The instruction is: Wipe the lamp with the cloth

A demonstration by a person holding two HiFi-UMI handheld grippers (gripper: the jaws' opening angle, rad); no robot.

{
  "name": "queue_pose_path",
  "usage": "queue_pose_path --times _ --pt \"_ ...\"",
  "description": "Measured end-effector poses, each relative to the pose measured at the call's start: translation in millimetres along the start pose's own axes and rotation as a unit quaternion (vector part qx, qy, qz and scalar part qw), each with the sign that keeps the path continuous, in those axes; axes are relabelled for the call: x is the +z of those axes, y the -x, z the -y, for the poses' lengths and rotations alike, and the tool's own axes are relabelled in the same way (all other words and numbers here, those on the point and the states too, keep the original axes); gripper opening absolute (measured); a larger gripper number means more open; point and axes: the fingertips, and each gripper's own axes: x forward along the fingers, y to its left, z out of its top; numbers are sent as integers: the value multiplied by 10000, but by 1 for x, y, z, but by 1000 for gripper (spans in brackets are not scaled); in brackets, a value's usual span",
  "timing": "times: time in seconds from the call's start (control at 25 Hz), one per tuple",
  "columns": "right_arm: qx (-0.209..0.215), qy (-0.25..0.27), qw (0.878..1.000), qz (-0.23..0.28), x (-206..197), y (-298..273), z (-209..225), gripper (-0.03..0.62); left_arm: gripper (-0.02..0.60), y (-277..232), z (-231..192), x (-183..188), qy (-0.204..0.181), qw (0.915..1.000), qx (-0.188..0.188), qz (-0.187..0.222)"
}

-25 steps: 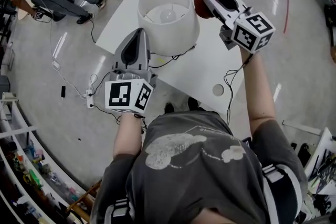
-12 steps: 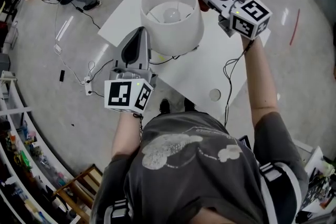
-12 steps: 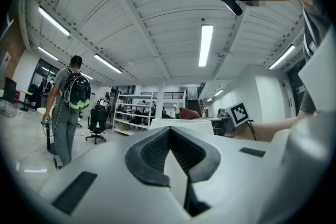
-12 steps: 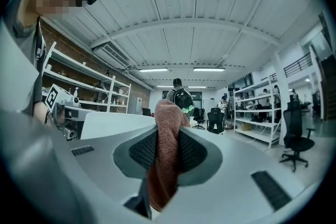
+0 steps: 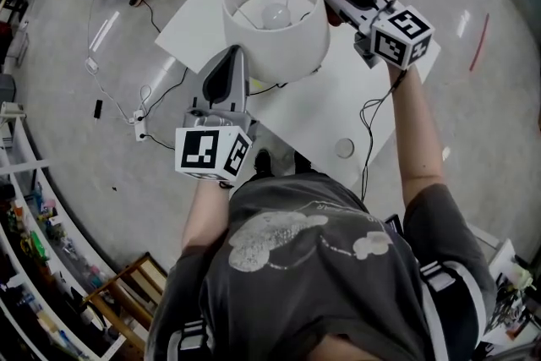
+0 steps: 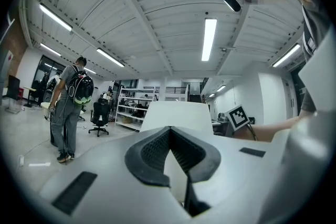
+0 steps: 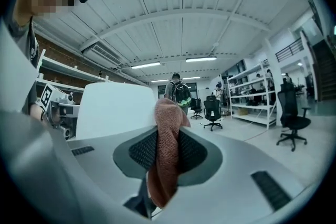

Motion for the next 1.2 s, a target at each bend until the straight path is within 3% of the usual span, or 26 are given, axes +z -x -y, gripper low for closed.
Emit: queue_pose_path --times 0.4,0.56,0.8,1.0,1.2 --pt "-445 -633 9967 -245 -67 17 3 91 8 8 2 -36 80 9994 -99 -307" --pt "-736 -720 9944 -257 -74 25 3 91 8 9 1 -36 75 9993 -246 -280" --pt "-1126 -281 9931 197 -7 51 -12 91 8 16 -2 3 68 9990 -444 60" --pt "-1039 128 9910 836 59 61 -46 91 8 14 -1 29 55 9970 -702 328" --pt "-1099 360 9899 818 72 58 -74 91 8 11 2 33 65 9947 -968 341"
